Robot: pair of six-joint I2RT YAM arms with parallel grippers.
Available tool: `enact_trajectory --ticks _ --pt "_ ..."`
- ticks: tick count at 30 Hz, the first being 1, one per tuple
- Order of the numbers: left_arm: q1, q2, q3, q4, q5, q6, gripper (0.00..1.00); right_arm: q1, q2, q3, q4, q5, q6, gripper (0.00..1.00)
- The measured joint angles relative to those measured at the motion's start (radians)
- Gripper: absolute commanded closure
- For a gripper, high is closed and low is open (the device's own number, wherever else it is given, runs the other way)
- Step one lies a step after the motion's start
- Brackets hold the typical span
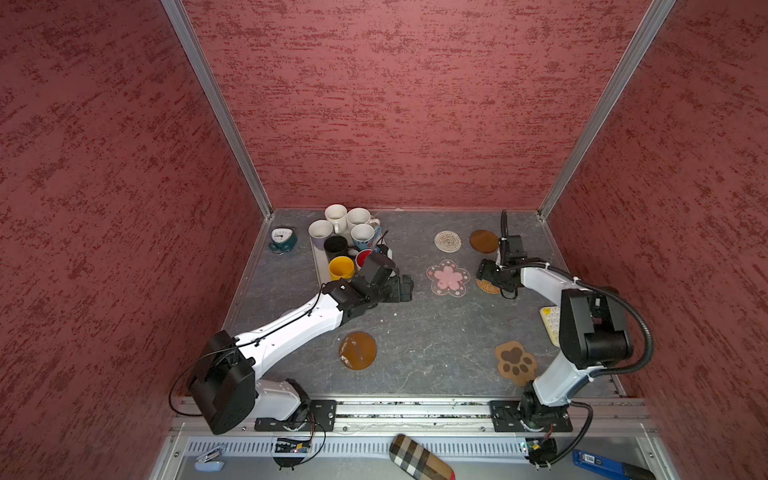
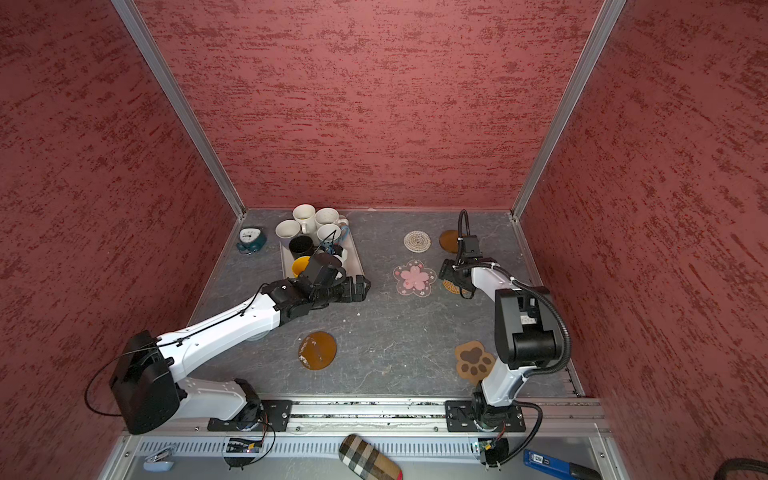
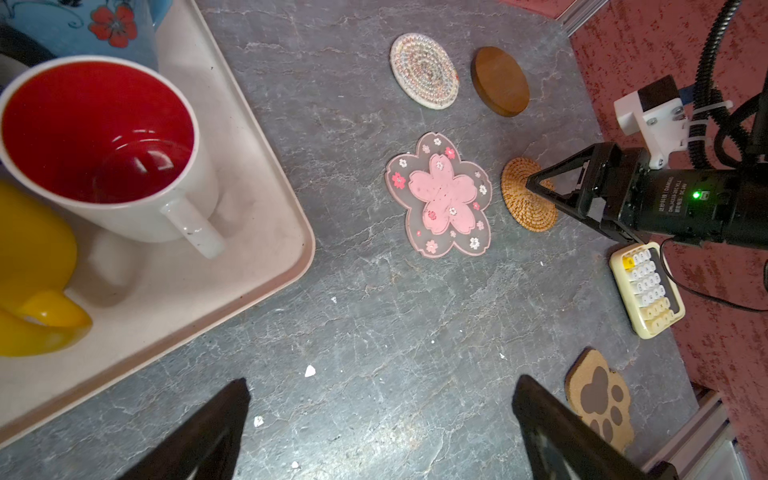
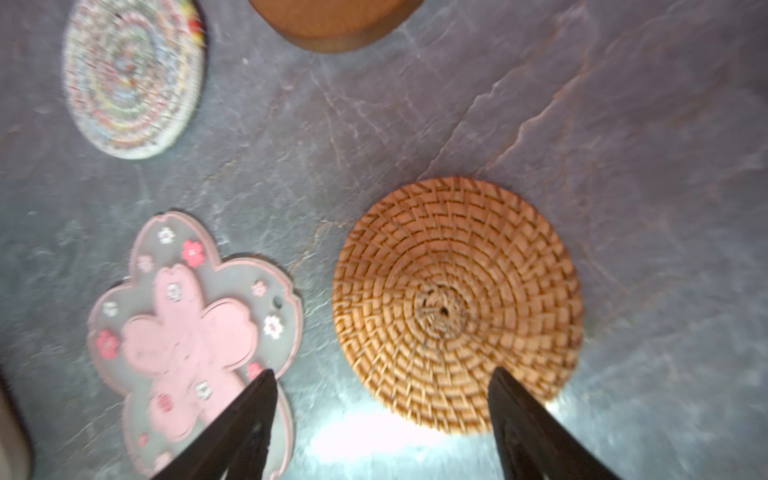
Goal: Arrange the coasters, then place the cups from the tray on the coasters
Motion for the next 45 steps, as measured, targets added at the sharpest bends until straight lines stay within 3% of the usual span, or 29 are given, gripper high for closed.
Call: enact_trajectory --ticks 8,16,26,36,45 --pt "-0.014 0.024 0.014 0.000 0.006 0.002 0.01 0.000 -0.194 -0.010 -0.098 0.048 0.056 0.25" --pt "-0.034 0.026 -0.035 -0.001 0.023 -0.002 0.01 0.028 -0.395 -0.259 -0.219 0.128 0.230 0.16" --pt "-0.053 0.042 -0.073 0.003 0.040 -0.003 0.00 0.089 -0.635 -0.421 -0.314 0.206 0.466 0.18" --pt "-0.054 0.042 -0.090 0.019 0.042 -0.005 0.00 0.154 -0.654 -0.581 -0.310 0.207 0.608 0.16" --pt "-0.054 0.043 -0.098 0.027 0.042 -0.006 0.00 0.177 -0.609 -0.577 -0.286 0.215 0.626 0.17"
